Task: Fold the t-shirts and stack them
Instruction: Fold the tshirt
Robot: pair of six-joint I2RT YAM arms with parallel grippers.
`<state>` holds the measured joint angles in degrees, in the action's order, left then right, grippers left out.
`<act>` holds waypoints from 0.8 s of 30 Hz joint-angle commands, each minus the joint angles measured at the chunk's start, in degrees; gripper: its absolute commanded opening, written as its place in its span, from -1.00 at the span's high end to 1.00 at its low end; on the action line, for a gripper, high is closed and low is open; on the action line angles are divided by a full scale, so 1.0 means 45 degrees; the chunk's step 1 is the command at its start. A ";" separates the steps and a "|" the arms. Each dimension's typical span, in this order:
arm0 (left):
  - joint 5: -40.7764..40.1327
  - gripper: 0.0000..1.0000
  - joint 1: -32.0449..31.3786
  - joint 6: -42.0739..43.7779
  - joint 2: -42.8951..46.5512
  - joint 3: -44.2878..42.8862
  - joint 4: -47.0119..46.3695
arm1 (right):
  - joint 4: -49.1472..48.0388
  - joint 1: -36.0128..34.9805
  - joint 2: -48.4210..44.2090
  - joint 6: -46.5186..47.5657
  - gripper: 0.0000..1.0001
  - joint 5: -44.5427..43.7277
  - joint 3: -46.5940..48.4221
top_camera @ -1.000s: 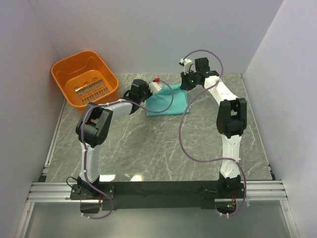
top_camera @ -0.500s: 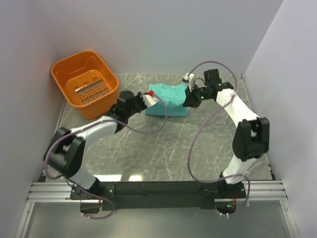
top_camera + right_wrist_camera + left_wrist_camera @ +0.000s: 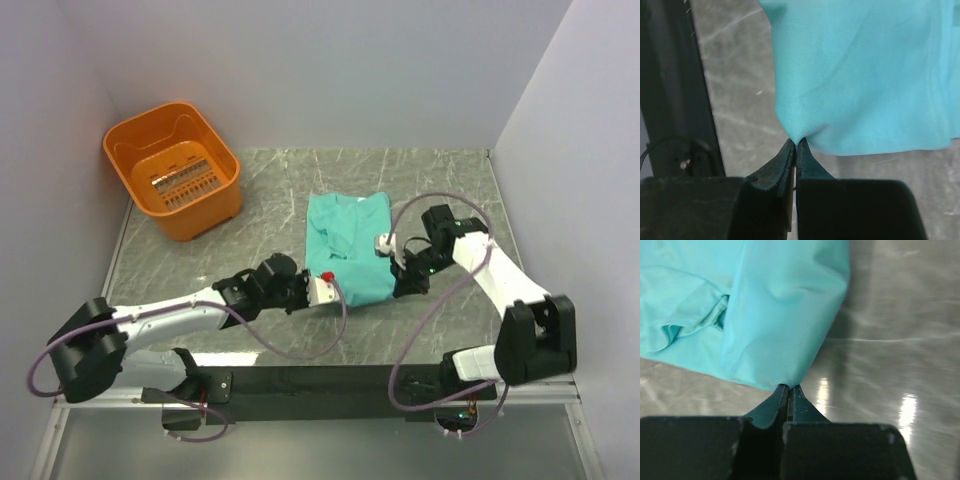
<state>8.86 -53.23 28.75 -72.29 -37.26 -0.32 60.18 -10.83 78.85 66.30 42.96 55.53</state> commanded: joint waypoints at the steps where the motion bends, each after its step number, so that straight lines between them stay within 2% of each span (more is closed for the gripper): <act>1: -0.0718 0.99 -0.1484 -0.1737 0.1025 -0.0002 0.1452 | 0.1838 -0.0229 -0.2069 0.2198 1.00 -0.0559 -0.0832; 3: -0.1244 0.99 -0.2539 -0.2478 0.1123 -0.0177 0.1923 | 0.2210 -0.0308 -0.3062 0.2433 1.00 -0.0912 -0.1127; 8: -0.1870 0.99 -0.4281 -0.3732 0.1162 -0.0470 0.3017 | 0.3772 -0.0464 -0.4082 0.3409 1.00 -0.1012 -0.1226; 11: -0.2298 0.99 -0.4616 -0.3851 0.1435 -0.0724 0.3156 | 0.3814 -0.0465 -0.4474 0.3197 1.00 -0.0759 -0.0993; 15: -0.3745 0.99 -0.4383 -0.2489 0.2156 -0.0823 0.2477 | 0.2780 -0.0465 -0.3892 0.1658 1.00 -0.0660 -0.0037; 18: -0.3164 0.99 -0.2396 -0.1434 0.2004 -0.0998 0.1831 | 0.1279 -0.0464 -0.2410 -0.0057 1.00 -0.0989 0.1211; 19: -0.2929 0.99 -0.0862 -0.1158 0.1867 -0.1114 0.1055 | 0.0404 -0.0464 -0.1921 -0.0569 1.00 -0.1127 0.2105; 20: -0.2637 0.99 -0.0150 -0.0865 0.1653 -0.1232 0.0525 | 0.0202 -0.0426 -0.0698 -0.0864 1.00 -0.1167 0.2694; 22: -0.1816 0.99 0.1720 -0.0183 0.0523 -0.2066 -0.0354 | -0.0401 -0.0348 0.0655 -0.1996 1.00 -0.1400 0.4659; 24: -0.0901 0.99 0.2587 0.0249 -0.1266 -0.3044 -0.1021 | -0.0599 -0.0269 0.2725 -0.2910 1.00 -0.1363 0.6110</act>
<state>-0.73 -47.55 23.99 -70.41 -44.42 4.43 65.08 -12.60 82.91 62.65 37.74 74.72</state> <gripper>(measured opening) 0.015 0.020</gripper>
